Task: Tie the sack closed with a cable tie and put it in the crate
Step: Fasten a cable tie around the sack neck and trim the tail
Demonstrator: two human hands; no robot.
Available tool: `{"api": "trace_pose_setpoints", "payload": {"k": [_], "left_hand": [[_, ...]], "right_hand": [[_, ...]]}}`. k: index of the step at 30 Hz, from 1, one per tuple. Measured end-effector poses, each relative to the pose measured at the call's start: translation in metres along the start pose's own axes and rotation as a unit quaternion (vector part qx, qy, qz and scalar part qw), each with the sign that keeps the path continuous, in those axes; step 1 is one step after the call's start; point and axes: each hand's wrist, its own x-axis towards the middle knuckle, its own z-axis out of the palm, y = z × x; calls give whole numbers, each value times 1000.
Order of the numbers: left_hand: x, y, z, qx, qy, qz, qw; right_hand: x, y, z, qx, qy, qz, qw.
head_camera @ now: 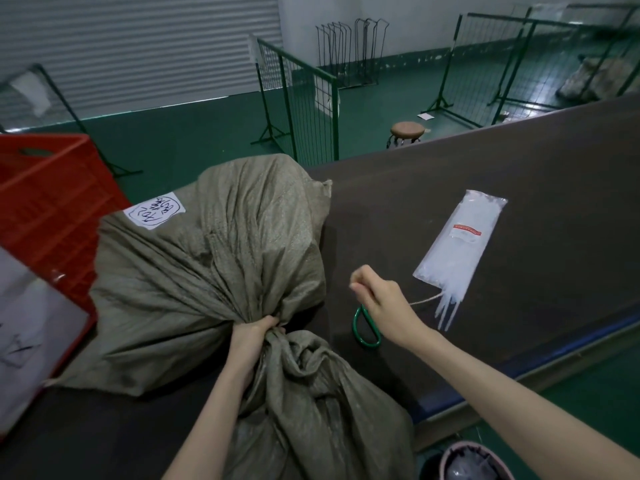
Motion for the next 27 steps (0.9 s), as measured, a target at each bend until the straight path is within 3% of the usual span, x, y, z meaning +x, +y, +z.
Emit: {"api": "trace_pose_setpoints", "payload": {"k": [5, 7, 12, 15, 19, 23, 27], "left_hand": [[-8, 8, -2, -1, -22, -49, 999], [-12, 12, -3, 9, -30, -56, 998], [-22, 26, -8, 20, -75, -109, 991], [-25, 29, -11, -28, -88, -146, 985], [-28, 28, -9, -54, -54, -160, 984], [-34, 28, -7, -62, -27, -157, 985], [-36, 28, -8, -78, -15, -153, 985]], "right_hand": [[17, -46, 23, -41, -33, -149, 987], [18, -62, 27, -46, -77, -165, 982], [17, -82, 33, -71, -97, -103, 987], [17, -79, 33, 7, -130, -14, 991], [14, -59, 32, 31, -96, -29, 994], [10, -40, 35, 126, -81, 65, 987], [11, -24, 39, 59, -102, 109, 987]]}}
